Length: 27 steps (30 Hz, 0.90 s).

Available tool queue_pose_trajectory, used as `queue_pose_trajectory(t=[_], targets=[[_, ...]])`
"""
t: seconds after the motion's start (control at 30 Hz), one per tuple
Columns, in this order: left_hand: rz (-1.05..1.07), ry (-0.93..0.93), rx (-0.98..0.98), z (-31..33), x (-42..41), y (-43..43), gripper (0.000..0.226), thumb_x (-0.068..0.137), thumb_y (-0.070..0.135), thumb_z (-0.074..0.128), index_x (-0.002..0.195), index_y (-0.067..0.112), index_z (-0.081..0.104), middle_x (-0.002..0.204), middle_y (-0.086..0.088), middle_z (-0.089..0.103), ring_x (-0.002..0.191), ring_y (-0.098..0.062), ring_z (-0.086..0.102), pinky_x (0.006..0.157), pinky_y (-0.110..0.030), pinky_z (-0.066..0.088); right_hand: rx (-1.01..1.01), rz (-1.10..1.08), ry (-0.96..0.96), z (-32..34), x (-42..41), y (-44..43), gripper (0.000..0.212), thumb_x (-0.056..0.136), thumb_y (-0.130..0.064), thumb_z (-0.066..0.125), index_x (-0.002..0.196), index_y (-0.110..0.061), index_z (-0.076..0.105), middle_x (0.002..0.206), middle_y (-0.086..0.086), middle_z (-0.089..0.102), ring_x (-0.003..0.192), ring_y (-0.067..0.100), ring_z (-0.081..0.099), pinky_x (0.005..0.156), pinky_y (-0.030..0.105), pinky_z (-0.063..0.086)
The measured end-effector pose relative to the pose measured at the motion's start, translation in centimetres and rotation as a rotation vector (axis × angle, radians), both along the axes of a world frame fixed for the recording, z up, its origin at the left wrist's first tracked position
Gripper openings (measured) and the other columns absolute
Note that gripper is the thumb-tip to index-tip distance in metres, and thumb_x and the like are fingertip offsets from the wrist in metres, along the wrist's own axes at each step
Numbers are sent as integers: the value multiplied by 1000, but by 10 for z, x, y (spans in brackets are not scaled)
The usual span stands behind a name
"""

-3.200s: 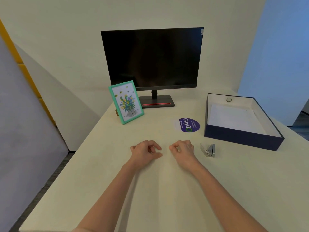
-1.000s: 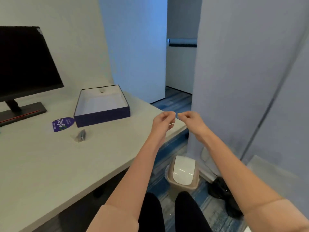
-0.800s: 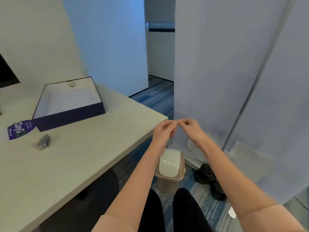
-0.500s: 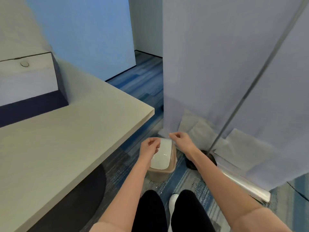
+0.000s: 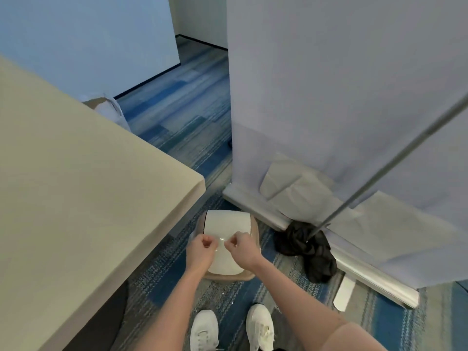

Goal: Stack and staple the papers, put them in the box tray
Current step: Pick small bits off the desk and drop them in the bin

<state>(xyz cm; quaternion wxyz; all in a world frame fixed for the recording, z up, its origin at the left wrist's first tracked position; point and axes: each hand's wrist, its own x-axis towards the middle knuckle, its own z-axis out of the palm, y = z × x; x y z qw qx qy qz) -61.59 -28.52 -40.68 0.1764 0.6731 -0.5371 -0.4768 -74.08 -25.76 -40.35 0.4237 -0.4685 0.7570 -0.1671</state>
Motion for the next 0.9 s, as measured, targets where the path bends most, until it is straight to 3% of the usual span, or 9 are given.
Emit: queue_pose_trajectory(t=[0.2,0.3,0.37,0.53,0.77,0.9], targets=[[-210,-233,-87,-26,-8,-9,7,89,18,59,84,21,61,85,6,64,84,-14,60,75,-28,47,-24,113,147,-23,-5,-8,13,92,-16,52,94,-7,60,101,11,59,99,28,57,79,32,42],[-264,-301,-108,-33,-9,-12,9,87,15,61,81,22,62,87,3,69,84,-16,64,78,-33,52,-41,108,181,-34,-7,-7,15,88,-5,51,83,-3,65,97,13,66,88,25,58,74,33,45],[-284,-306,-118,-37,-9,-14,12,86,12,61,84,23,65,89,3,71,86,-17,65,83,-35,53,-63,88,191,-42,-8,-6,19,85,1,49,78,-7,65,93,10,66,84,22,55,68,27,39],[-301,-300,-143,-48,-6,-19,33,82,-5,53,87,23,69,92,4,72,90,-17,66,86,-36,54,-138,90,193,-55,-9,-7,27,81,6,48,90,-8,70,99,6,68,93,22,60,74,23,40],[-371,-371,-188,-48,-8,-22,8,89,22,62,94,21,67,95,3,71,94,-18,60,84,-34,50,-125,87,244,-58,-6,-9,11,91,-16,54,96,-9,62,99,6,66,93,24,59,72,29,40],[-366,-384,-223,-46,-9,-22,15,88,10,58,96,21,66,99,4,70,94,-16,59,84,-32,49,-128,124,269,-59,-6,-9,13,90,-6,50,100,-9,57,104,6,64,97,27,59,71,28,36]])
